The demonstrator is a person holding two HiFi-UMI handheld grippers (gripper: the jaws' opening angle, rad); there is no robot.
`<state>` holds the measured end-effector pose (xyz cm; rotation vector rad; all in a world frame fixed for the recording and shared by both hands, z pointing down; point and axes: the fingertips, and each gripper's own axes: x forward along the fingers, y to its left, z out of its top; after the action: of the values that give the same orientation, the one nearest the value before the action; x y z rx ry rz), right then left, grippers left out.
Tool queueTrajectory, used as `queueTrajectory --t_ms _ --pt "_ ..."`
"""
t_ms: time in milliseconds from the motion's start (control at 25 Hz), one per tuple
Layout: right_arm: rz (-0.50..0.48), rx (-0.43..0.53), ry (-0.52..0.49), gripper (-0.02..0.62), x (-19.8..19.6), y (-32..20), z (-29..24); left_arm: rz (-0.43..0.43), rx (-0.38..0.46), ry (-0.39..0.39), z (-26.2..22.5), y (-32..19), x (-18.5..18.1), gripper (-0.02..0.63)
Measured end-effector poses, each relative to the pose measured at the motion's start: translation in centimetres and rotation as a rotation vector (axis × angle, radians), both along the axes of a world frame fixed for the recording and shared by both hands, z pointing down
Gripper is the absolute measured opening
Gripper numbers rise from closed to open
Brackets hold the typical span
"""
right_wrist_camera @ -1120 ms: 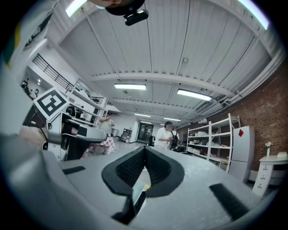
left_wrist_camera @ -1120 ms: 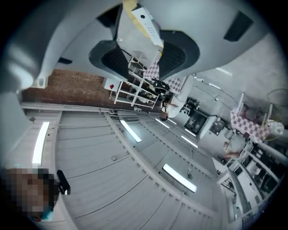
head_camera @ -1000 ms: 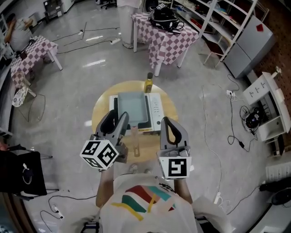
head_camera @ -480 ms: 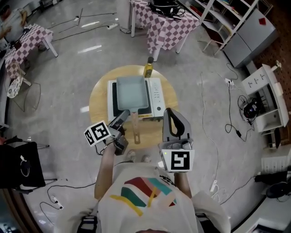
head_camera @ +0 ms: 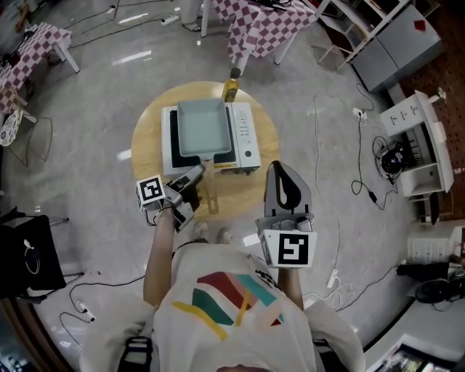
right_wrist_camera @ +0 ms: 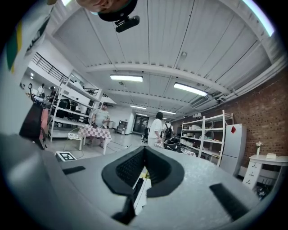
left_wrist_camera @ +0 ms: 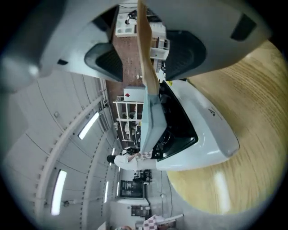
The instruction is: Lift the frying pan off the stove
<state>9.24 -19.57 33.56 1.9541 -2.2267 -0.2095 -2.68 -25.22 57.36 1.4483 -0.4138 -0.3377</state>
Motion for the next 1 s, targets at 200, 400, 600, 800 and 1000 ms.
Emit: queueTrajectory --t_ms 200,400,600,800,1000 --pt "0.004 -0.025 0.026 -0.002 0.2 0.1 0.7 0.177 -0.065 0.112 0.5 1.2 2.5 0.267" --pt "-0.015 -0.055 0.007 -0.002 -0.5 0.1 1.5 0.269 -0.078 0.085 0.9 0.9 3.9 0.266" --pt "-0.06 -0.057 0.011 -0.002 -0.9 0.6 2.0 0.438 -0.069 0.135 -0.3 2.2 5.9 0.264" --pt "-0.092 -0.083 0.039 -0.002 -1.8 1.0 2.9 0.508 -0.056 0.146 -0.7 2.8 7.2 0.201" --pt "-0.098 -0.071 0.036 -0.002 -2.1 0.9 2.8 0.512 -0.055 0.096 0.2 3.3 8.1 0.033"
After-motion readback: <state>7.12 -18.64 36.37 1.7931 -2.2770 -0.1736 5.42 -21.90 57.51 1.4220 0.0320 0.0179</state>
